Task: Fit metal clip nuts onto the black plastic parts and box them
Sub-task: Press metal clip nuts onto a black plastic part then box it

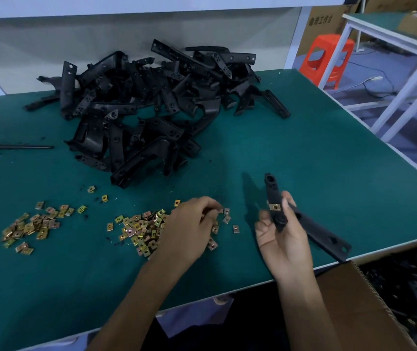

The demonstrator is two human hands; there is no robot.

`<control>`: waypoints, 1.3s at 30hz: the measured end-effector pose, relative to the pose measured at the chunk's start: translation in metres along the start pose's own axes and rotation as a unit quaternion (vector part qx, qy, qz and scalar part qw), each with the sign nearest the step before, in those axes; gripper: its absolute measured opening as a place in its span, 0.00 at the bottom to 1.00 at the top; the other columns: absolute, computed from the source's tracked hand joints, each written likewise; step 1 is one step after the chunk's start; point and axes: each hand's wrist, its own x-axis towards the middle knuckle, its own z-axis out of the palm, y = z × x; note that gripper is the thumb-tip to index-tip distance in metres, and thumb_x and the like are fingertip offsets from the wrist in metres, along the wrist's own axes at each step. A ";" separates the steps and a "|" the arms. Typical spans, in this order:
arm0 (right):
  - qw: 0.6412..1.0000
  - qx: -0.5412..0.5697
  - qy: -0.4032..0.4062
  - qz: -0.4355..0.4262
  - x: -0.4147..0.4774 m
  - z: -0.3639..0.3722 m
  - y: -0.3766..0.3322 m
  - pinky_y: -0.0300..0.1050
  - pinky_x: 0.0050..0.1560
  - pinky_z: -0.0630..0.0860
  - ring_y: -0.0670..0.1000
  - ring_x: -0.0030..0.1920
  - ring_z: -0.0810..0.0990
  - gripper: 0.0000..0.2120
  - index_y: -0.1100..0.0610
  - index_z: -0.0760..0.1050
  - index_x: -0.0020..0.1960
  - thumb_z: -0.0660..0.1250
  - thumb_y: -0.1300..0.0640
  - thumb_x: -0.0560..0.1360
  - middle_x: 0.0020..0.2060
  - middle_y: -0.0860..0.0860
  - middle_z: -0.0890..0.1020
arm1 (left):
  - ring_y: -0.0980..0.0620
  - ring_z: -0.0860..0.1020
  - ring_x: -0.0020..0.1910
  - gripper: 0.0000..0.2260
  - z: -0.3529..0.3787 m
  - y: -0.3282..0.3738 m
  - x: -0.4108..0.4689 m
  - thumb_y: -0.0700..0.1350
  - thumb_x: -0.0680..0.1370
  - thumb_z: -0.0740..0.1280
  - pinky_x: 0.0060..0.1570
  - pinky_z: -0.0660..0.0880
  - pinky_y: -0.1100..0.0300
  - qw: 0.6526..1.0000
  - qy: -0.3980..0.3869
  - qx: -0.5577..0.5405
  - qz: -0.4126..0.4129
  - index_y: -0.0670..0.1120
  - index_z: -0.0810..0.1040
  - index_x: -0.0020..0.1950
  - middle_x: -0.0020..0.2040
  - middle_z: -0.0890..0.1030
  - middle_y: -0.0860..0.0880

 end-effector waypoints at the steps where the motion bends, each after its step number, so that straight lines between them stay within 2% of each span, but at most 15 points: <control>1: 1.000 0.015 0.009 0.004 0.001 -0.001 -0.001 0.35 0.29 0.72 0.44 0.32 0.76 0.07 0.48 0.76 0.50 0.69 0.55 0.73 0.38 0.46 0.79 | 0.59 0.74 0.55 0.07 0.003 -0.002 0.000 0.49 0.82 0.65 0.50 0.67 0.68 0.998 -0.004 0.065 0.023 0.55 0.81 0.58 0.53 0.81 0.59; 3: 0.999 0.029 0.023 0.011 0.003 -0.002 -0.001 0.34 0.29 0.71 0.44 0.32 0.75 0.09 0.49 0.74 0.51 0.69 0.55 0.72 0.39 0.47 0.77 | 0.54 0.70 0.57 0.11 0.013 -0.003 0.001 0.54 0.81 0.64 0.57 0.66 0.60 0.990 -0.032 0.125 0.051 0.56 0.80 0.61 0.56 0.78 0.55; 7: 1.000 0.020 0.015 0.016 0.003 -0.003 0.000 0.35 0.29 0.71 0.44 0.32 0.76 0.07 0.48 0.75 0.50 0.69 0.55 0.73 0.38 0.47 0.77 | 0.50 0.66 0.60 0.18 0.031 0.002 0.000 0.57 0.81 0.63 0.63 0.63 0.56 0.980 -0.036 0.170 0.098 0.55 0.76 0.70 0.61 0.75 0.51; 10: 1.000 0.006 0.001 0.015 0.002 -0.002 0.003 0.35 0.30 0.73 0.44 0.32 0.77 0.04 0.46 0.78 0.45 0.68 0.56 0.74 0.36 0.45 0.79 | 0.51 0.67 0.59 0.14 0.033 0.003 0.003 0.56 0.82 0.63 0.62 0.64 0.56 0.974 -0.027 0.181 0.131 0.58 0.78 0.67 0.59 0.75 0.51; 13: 1.000 0.004 0.002 0.017 0.001 -0.001 0.004 0.36 0.30 0.74 0.44 0.32 0.78 0.05 0.47 0.78 0.48 0.68 0.56 0.74 0.36 0.45 0.80 | 0.51 0.66 0.58 0.12 0.033 0.003 0.007 0.54 0.81 0.64 0.60 0.62 0.59 0.972 -0.038 0.184 0.143 0.58 0.79 0.63 0.57 0.75 0.52; 15: 1.000 0.004 0.003 0.018 0.002 -0.002 0.004 0.36 0.30 0.74 0.44 0.33 0.77 0.06 0.47 0.78 0.49 0.68 0.56 0.74 0.37 0.45 0.80 | 0.53 0.67 0.55 0.07 0.032 0.007 0.009 0.53 0.81 0.65 0.57 0.62 0.61 0.973 -0.044 0.174 0.146 0.57 0.79 0.57 0.53 0.75 0.55; 17: 1.000 0.001 0.002 0.020 0.001 -0.003 0.004 0.36 0.31 0.74 0.44 0.34 0.78 0.06 0.47 0.79 0.49 0.69 0.57 0.74 0.38 0.46 0.80 | 0.56 0.71 0.51 0.01 0.031 0.009 0.010 0.51 0.79 0.68 0.56 0.67 0.61 0.982 -0.047 0.124 0.137 0.56 0.77 0.48 0.48 0.77 0.58; 20: 0.999 -0.016 -0.013 0.032 -0.002 -0.002 0.003 0.37 0.32 0.76 0.44 0.36 0.79 0.07 0.46 0.80 0.49 0.69 0.56 0.74 0.40 0.46 0.81 | 0.60 0.78 0.42 0.05 0.024 0.011 0.006 0.49 0.74 0.71 0.45 0.76 0.59 0.996 -0.046 -0.070 0.014 0.53 0.75 0.42 0.42 0.81 0.57; 23: 0.997 -0.035 -0.044 0.049 -0.007 -0.001 0.005 0.37 0.33 0.76 0.44 0.38 0.81 0.08 0.47 0.79 0.52 0.67 0.57 0.76 0.44 0.46 0.83 | 0.53 0.79 0.35 0.06 0.014 0.014 0.004 0.51 0.70 0.73 0.37 0.80 0.53 0.970 -0.018 -0.230 -0.073 0.53 0.76 0.41 0.38 0.82 0.51; 25: 0.995 -0.056 -0.064 0.055 -0.009 -0.001 0.005 0.36 0.35 0.76 0.44 0.41 0.82 0.08 0.48 0.77 0.54 0.66 0.58 0.77 0.47 0.47 0.83 | 0.54 0.77 0.34 0.05 0.007 0.016 0.004 0.49 0.70 0.73 0.33 0.76 0.60 0.947 -0.022 -0.310 -0.080 0.53 0.78 0.41 0.36 0.82 0.50; 28: 0.992 -0.063 -0.090 0.063 -0.009 -0.001 0.006 0.38 0.38 0.78 0.45 0.44 0.82 0.09 0.49 0.76 0.55 0.69 0.58 0.76 0.49 0.48 0.83 | 0.56 0.80 0.39 0.03 -0.001 0.019 0.003 0.45 0.73 0.73 0.38 0.75 0.66 0.912 -0.051 -0.401 -0.070 0.53 0.83 0.43 0.40 0.83 0.51; 31: 0.989 -0.065 -0.111 0.073 -0.009 -0.001 0.007 0.39 0.45 0.80 0.48 0.51 0.83 0.13 0.51 0.75 0.56 0.72 0.57 0.73 0.53 0.51 0.83 | 0.55 0.80 0.42 0.07 -0.003 0.020 0.002 0.40 0.78 0.71 0.41 0.76 0.65 0.886 -0.075 -0.450 -0.083 0.52 0.84 0.44 0.44 0.83 0.50; 34: 0.988 -0.064 -0.121 0.071 -0.008 -0.003 0.009 0.41 0.53 0.79 0.50 0.55 0.83 0.15 0.52 0.74 0.58 0.71 0.58 0.73 0.56 0.52 0.83 | 0.54 0.80 0.41 0.06 -0.002 0.023 0.001 0.38 0.79 0.69 0.41 0.76 0.64 0.851 -0.085 -0.507 -0.112 0.47 0.83 0.48 0.44 0.83 0.48; 36: 0.988 -0.058 -0.122 0.068 -0.008 -0.004 0.009 0.41 0.54 0.80 0.50 0.56 0.83 0.16 0.52 0.74 0.59 0.72 0.58 0.72 0.57 0.53 0.83 | 0.54 0.79 0.41 0.08 -0.001 0.023 0.001 0.36 0.79 0.67 0.44 0.76 0.63 0.836 -0.084 -0.529 -0.119 0.45 0.84 0.51 0.46 0.83 0.47; 39: 0.988 -0.060 -0.124 0.063 -0.007 -0.004 0.009 0.41 0.53 0.80 0.50 0.56 0.83 0.17 0.52 0.73 0.59 0.72 0.58 0.72 0.58 0.53 0.83 | 0.55 0.79 0.41 0.08 0.000 0.024 0.000 0.36 0.79 0.67 0.45 0.75 0.62 0.833 -0.084 -0.532 -0.123 0.44 0.84 0.54 0.47 0.83 0.46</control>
